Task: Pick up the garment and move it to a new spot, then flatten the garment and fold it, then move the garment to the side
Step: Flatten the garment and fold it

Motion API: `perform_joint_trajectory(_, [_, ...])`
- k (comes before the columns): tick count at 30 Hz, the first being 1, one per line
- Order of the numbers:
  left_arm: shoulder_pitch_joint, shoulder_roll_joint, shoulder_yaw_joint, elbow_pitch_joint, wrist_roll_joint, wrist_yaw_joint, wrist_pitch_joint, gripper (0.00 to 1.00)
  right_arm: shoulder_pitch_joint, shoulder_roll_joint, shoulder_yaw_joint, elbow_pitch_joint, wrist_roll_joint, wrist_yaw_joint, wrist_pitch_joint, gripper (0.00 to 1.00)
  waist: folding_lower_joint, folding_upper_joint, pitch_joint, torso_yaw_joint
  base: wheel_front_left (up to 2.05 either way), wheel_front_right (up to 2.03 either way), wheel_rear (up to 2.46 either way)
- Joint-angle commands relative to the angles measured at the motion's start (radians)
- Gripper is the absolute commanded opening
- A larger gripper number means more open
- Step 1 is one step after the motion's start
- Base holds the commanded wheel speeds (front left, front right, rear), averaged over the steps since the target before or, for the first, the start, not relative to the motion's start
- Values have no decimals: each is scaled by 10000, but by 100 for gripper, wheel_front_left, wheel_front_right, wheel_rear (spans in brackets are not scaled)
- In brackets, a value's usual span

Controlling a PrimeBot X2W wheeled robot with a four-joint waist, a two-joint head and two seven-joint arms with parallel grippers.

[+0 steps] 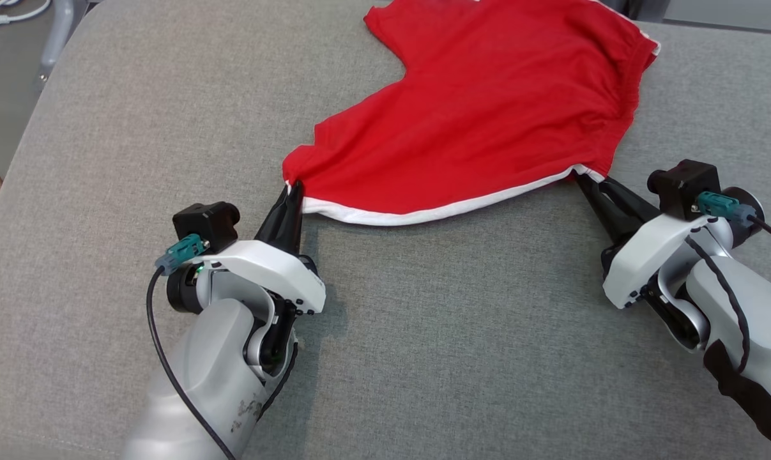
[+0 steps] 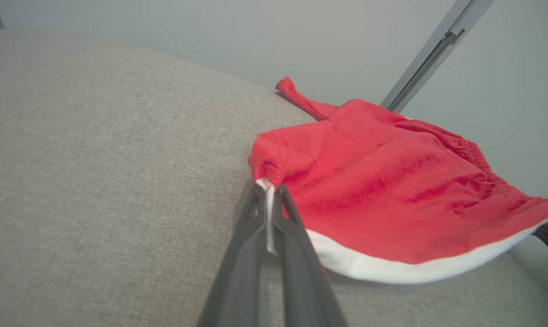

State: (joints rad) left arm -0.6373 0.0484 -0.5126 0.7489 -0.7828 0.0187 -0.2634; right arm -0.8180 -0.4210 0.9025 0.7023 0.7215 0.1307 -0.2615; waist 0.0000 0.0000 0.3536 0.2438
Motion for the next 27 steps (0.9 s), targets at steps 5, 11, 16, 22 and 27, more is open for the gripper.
perform_joint_trajectory(5, [240,51,369,212,252,-84,-8,0,561,-264,-186,-575,96,1,-43,0,0,0,-445,-265,0,0,0])
perform_joint_trajectory(11, [584,100,789,519,625,-262,-8,0,1187,-729,509,-1050,-64,1,-44,0,0,0,-1022,-540,0,0,0])
perform_joint_trajectory(16, [970,224,933,781,798,-455,-8,0,1518,-1191,1335,-1364,179,-1,-43,0,0,0,-1454,-668,0,0,0])
perform_joint_trajectory(22, [1465,468,752,1170,860,-705,44,0,1680,-1642,2516,-1754,669,-2,39,0,0,0,-1950,-751,0,0,0])
perform_joint_trajectory(27, [1991,825,598,1027,881,-836,214,0,1827,-1977,3251,-2378,1161,-2,368,0,0,0,-2318,-766,0,0,0])
